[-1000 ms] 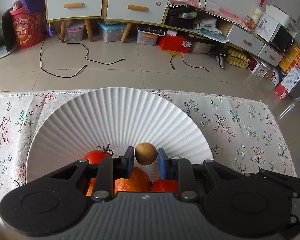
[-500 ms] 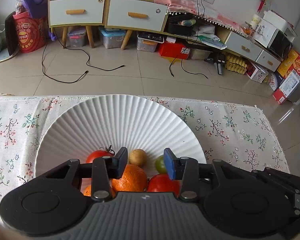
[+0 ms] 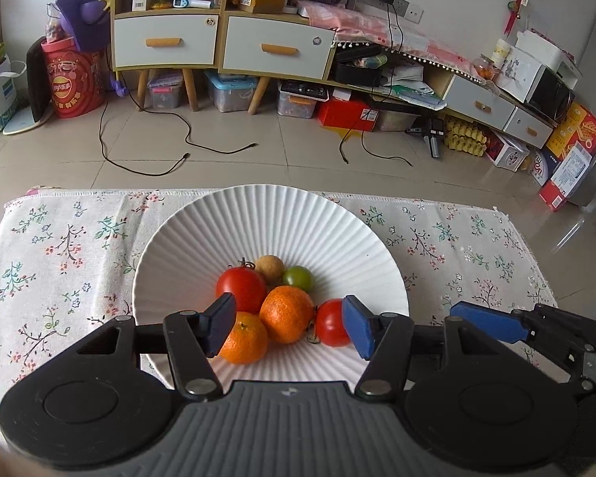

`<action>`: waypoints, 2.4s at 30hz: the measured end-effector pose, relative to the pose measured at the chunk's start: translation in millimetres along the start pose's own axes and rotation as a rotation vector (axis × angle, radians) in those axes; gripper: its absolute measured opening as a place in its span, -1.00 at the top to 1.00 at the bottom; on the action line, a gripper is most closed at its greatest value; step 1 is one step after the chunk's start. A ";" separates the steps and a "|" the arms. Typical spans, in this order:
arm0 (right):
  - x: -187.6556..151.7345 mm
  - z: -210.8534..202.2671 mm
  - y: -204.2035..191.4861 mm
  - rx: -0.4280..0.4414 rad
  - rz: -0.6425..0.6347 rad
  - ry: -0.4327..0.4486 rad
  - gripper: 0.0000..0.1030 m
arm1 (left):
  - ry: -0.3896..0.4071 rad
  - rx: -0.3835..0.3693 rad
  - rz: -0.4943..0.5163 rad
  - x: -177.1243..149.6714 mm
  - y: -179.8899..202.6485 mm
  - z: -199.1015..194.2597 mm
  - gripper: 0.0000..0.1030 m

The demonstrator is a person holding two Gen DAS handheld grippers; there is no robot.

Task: Organize fruits
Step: 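Open both tools to drop the longan and lime into the bowl, then withdraw both open tools from the bowl back over the loose fruit, then close the left tool on another brown longan while the right tool grasps a green lime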

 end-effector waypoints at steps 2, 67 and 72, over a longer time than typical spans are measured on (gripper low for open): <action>-1.8 -3.2 -2.6 0.001 -0.011 0.001 -0.31 | 0.008 0.006 -0.004 -4.1 -3.2 -5.8 -0.20; -106.0 8.8 -56.4 -0.048 -0.216 -0.090 -0.93 | 0.104 0.140 0.123 -174.2 -68.1 -43.6 -0.87; -104.9 9.7 -59.3 -0.046 -0.229 -0.065 -0.88 | 0.129 0.133 0.128 -174.2 -70.2 -42.5 -0.85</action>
Point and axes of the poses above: each gripper's, at about its wrist camera, not at the fingertips, and z roughly the way its jaws point, y to its right, x to its top, the point moved 1 cm from there along z, roughly the way its jaws point, and after that the axes turned 5 degrees about z, right-handed, at the moved point
